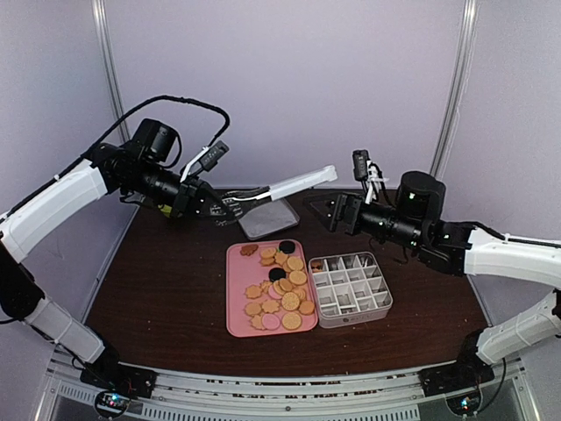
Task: Pack the cookies
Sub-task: Pass from the left arm to the right
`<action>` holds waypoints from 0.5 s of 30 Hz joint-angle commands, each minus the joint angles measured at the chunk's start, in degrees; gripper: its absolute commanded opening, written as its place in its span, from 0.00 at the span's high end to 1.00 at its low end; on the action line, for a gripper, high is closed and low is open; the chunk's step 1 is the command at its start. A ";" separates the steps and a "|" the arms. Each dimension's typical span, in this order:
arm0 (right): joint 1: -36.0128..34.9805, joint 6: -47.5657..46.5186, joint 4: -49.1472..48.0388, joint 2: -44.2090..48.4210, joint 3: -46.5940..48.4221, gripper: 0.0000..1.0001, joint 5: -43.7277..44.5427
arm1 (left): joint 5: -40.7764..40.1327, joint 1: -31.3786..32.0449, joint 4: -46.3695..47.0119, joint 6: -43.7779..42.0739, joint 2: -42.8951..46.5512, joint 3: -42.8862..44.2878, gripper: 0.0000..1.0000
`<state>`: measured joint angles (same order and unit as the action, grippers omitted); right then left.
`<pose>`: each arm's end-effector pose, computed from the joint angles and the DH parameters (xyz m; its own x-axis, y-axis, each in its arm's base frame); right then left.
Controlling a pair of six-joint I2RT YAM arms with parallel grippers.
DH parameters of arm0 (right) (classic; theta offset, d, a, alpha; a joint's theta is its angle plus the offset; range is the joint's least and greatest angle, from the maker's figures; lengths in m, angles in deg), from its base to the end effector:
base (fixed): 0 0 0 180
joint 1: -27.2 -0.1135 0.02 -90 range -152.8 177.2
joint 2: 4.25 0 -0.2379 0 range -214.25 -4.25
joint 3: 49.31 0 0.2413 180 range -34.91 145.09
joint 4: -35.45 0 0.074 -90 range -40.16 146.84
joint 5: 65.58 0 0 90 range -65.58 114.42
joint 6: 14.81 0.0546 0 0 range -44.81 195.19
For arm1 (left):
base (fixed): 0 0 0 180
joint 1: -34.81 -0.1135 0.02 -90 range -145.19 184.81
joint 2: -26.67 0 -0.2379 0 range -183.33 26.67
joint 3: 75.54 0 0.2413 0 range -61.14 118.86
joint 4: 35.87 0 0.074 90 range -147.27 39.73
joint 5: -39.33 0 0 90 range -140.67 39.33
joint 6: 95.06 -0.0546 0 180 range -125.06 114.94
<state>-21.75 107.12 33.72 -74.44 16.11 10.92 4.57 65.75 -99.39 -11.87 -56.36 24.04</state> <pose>0.1918 0.2397 0.3105 -0.4984 0.2108 -0.8410 -0.7339 0.4139 0.5386 0.2293 -0.1897 0.3415 -0.5308 0.3970 -0.7488 0.8429 0.1548 -0.5154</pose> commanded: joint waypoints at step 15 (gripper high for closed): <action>3.27 13.23 -25.17 -9.40 3.75 0.17 -23.82 | 10.88 0.13 -0.23 -1.52 3.88 -0.56 1.00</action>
<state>-20.13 117.28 13.57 -85.04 20.81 -6.85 12.57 65.66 -99.15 -9.38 -54.45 22.64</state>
